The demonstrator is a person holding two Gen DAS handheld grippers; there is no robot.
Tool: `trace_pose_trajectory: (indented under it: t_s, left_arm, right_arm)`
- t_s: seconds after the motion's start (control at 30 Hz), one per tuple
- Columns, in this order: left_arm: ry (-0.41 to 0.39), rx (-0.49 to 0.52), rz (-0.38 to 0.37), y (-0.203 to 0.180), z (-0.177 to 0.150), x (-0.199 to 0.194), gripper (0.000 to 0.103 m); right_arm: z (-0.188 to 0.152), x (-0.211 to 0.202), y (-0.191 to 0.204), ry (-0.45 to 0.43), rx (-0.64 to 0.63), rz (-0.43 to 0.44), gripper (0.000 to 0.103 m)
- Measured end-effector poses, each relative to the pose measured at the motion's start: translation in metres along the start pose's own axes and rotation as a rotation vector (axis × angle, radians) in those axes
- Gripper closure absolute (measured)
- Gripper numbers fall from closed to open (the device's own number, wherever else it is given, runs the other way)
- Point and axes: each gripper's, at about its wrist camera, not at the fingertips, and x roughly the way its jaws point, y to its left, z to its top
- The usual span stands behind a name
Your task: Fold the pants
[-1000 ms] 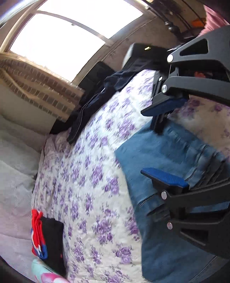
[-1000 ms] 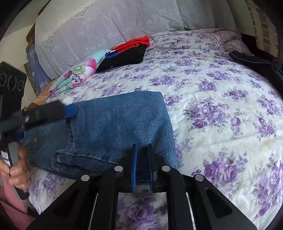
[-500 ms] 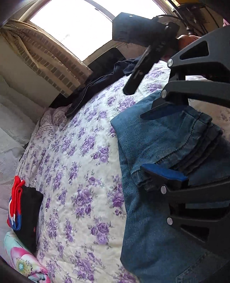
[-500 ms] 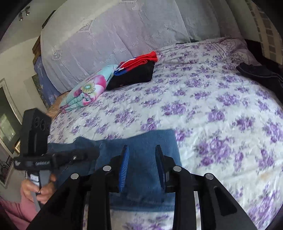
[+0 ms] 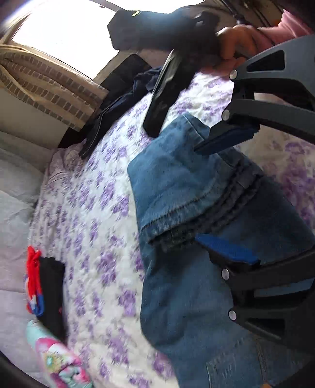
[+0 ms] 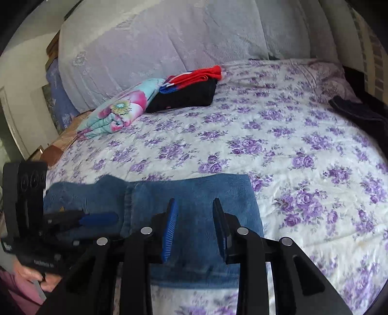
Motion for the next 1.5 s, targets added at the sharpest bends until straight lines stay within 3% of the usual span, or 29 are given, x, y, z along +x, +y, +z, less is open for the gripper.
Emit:
trace_pose_trajectory:
  t_s: [0.07, 0.2, 0.3, 0.33, 0.37, 0.47, 0.63, 0.8, 0.97, 1.13, 1.23, 1.3, 1.4, 1.5]
  left_arm:
    - [0.013, 0.019, 0.042, 0.003, -0.009, 0.007, 0.024]
    - [0.017, -0.013, 0.017, 0.009, -0.015, 0.008, 0.024]
    - [-0.059, -0.044, -0.041, 0.014, -0.012, -0.031, 0.020]
    - [-0.108, -0.051, -0.040, 0.020, -0.013, -0.051, 0.010]
    - [-0.165, -0.065, -0.004, 0.029, -0.016, -0.073, 0.005]
    - [-0.265, -0.111, 0.111, 0.062, -0.026, -0.127, 0.005]
    - [-0.313, -0.299, 0.302, 0.140, -0.057, -0.205, 0.005]
    - [-0.315, -0.493, 0.370, 0.197, -0.092, -0.241, 0.005]
    - [-0.287, -0.564, 0.315, 0.223, -0.112, -0.245, 0.005]
    - [-0.261, -0.574, 0.256, 0.239, -0.121, -0.246, 0.005]
    - [-0.255, -0.594, 0.178, 0.249, -0.124, -0.246, 0.005]
    - [-0.258, -0.608, 0.124, 0.253, -0.124, -0.247, 0.005]
    - [-0.268, -0.625, 0.030, 0.257, -0.121, -0.249, 0.005]
    - [-0.261, -0.629, -0.041, 0.255, -0.117, -0.247, 0.005]
  right_arm:
    - [-0.027, 0.018, 0.009, 0.071, -0.031, -0.045, 0.060]
    - [-0.029, 0.007, 0.017, -0.001, -0.018, -0.099, 0.059]
    - [-0.028, -0.018, 0.031, -0.083, 0.016, 0.018, 0.055]
    - [-0.030, -0.023, 0.043, -0.097, -0.008, 0.032, 0.050]
    - [-0.031, -0.026, 0.056, -0.104, -0.041, 0.037, 0.049]
    - [-0.037, -0.031, 0.102, -0.112, -0.177, 0.077, 0.047]
    - [-0.038, -0.029, 0.197, -0.144, -0.429, 0.210, 0.039]
    - [-0.047, -0.018, 0.288, -0.160, -0.727, 0.264, 0.035]
    - [-0.064, 0.002, 0.348, -0.137, -0.964, 0.168, 0.035]
    - [-0.070, 0.033, 0.376, -0.072, -1.045, 0.056, 0.036]
    - [-0.080, 0.048, 0.386, -0.092, -1.111, -0.030, 0.038]
    - [-0.083, 0.052, 0.387, -0.107, -1.117, -0.033, 0.044]
    - [-0.080, 0.057, 0.388, -0.097, -1.083, -0.022, 0.065]
    - [-0.079, 0.053, 0.384, -0.121, -1.051, -0.033, 0.076]
